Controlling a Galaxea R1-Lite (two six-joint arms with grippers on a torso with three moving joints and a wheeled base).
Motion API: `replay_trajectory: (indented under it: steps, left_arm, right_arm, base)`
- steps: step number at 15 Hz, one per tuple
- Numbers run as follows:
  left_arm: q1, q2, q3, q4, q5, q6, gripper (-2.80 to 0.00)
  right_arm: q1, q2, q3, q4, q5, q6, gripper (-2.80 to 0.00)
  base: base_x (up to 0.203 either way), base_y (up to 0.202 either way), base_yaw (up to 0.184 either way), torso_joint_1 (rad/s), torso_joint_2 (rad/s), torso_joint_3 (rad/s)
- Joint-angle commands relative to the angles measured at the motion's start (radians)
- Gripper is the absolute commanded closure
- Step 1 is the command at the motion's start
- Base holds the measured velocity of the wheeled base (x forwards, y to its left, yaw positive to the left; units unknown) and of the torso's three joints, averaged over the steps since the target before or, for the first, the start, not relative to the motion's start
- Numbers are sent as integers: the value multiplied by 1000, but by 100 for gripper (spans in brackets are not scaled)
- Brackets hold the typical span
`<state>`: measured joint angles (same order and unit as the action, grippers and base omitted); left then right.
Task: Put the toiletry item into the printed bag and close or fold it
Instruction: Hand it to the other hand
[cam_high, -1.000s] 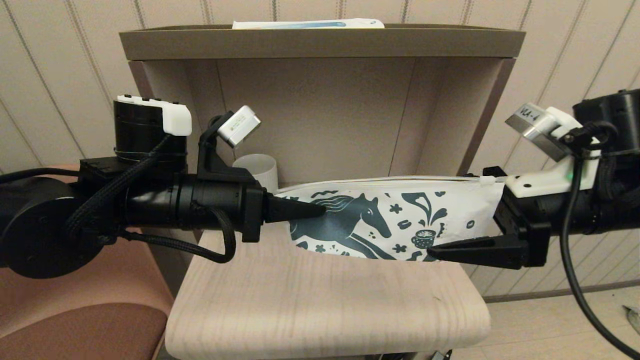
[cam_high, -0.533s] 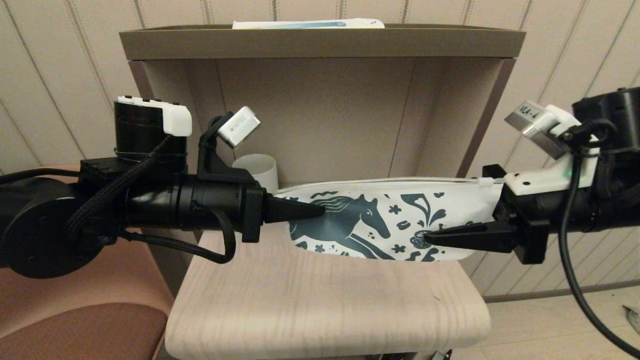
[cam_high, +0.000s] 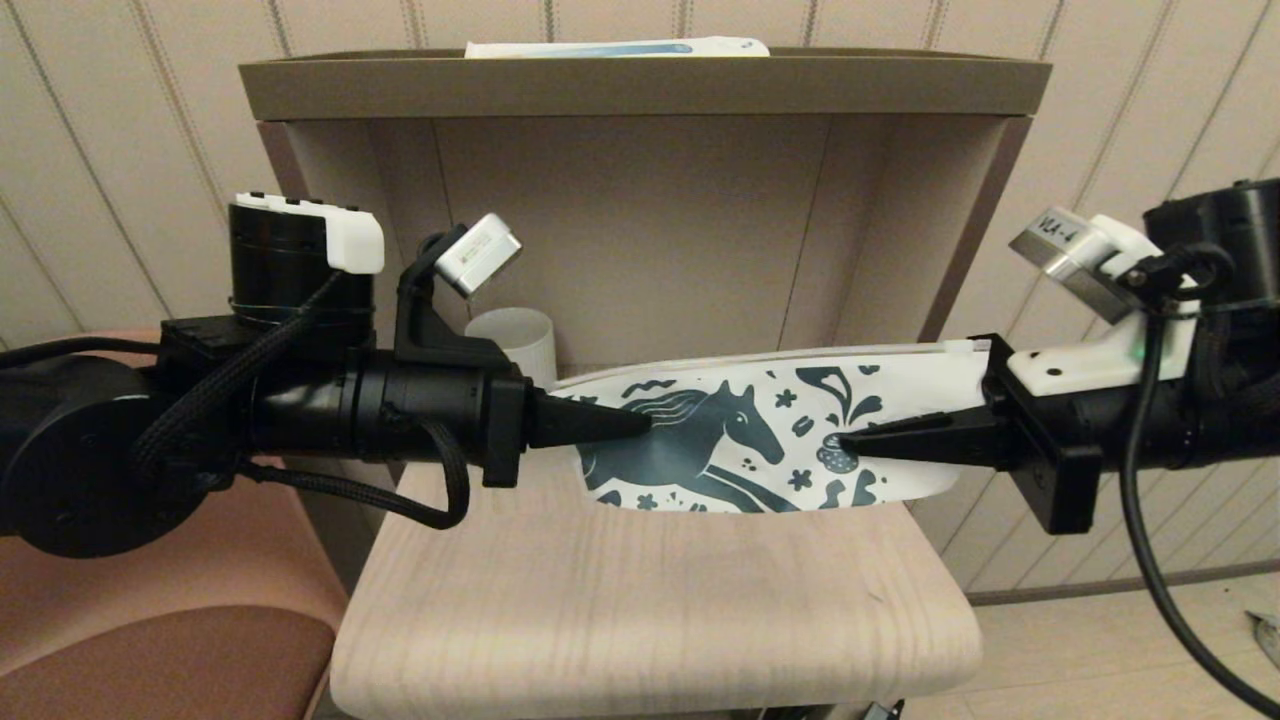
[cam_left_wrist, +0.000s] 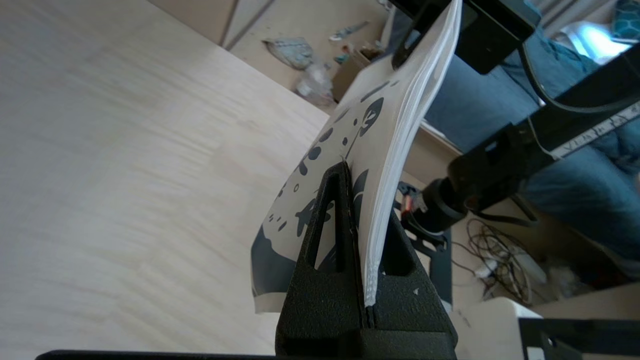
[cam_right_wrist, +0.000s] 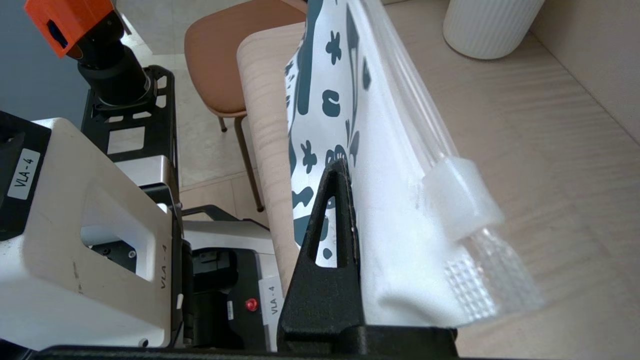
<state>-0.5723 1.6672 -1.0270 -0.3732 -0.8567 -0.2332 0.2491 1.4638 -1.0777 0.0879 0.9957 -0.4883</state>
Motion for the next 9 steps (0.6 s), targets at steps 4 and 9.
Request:
replay_trajectory:
  steps: [4,9]
  left_arm:
    - [0,7,-6,0,-15,1,0]
    - [0,-6,13,-3,-41,16,-280]
  right_arm:
    - [1,-3,2,1,6,-6,0]
    - [-1,-5,5,3,6,-4,0]
  base:
    - [0,0,0,0,0,0]
    - [0,0,0,0,0,0]
